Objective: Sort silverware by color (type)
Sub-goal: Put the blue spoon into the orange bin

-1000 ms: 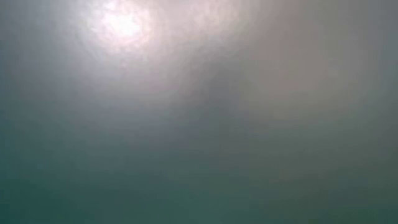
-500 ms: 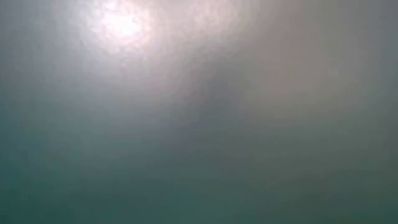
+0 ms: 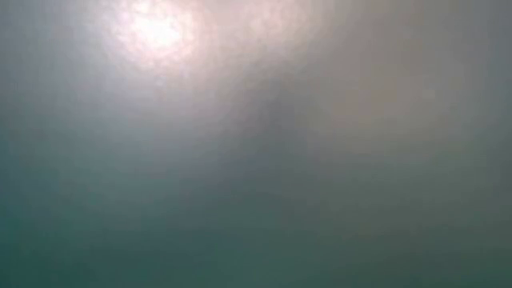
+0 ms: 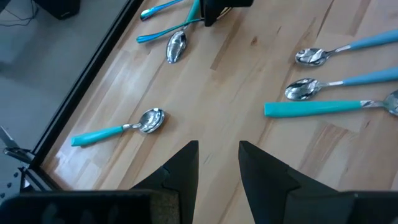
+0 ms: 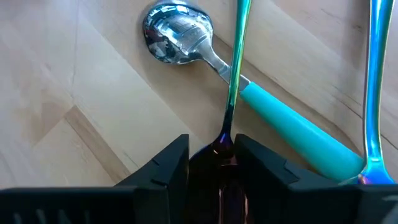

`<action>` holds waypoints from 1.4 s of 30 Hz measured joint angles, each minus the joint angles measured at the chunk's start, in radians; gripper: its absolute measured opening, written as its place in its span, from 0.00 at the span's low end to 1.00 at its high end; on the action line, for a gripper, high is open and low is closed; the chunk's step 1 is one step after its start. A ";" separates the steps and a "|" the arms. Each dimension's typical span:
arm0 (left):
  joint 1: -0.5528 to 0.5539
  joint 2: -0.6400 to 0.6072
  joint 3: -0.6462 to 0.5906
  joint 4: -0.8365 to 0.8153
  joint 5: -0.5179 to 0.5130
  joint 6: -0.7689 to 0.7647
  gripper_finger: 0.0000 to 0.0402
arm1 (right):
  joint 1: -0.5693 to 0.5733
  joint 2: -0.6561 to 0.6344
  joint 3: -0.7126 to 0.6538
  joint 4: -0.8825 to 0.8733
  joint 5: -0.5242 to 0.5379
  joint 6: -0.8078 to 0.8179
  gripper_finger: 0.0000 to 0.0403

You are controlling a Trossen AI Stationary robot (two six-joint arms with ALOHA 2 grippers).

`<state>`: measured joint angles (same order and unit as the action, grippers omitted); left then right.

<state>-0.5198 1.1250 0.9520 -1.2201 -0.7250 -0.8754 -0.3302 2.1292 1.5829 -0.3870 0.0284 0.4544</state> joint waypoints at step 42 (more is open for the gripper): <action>0.000 -0.112 -0.036 0.004 0.000 -0.027 0.24 | 0.027 -0.010 0.006 -0.131 0.052 -0.066 0.31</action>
<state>-0.5199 1.0126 0.9157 -1.2163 -0.7246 -0.9028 -0.3027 2.1192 1.5885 -0.5180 0.0808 0.3884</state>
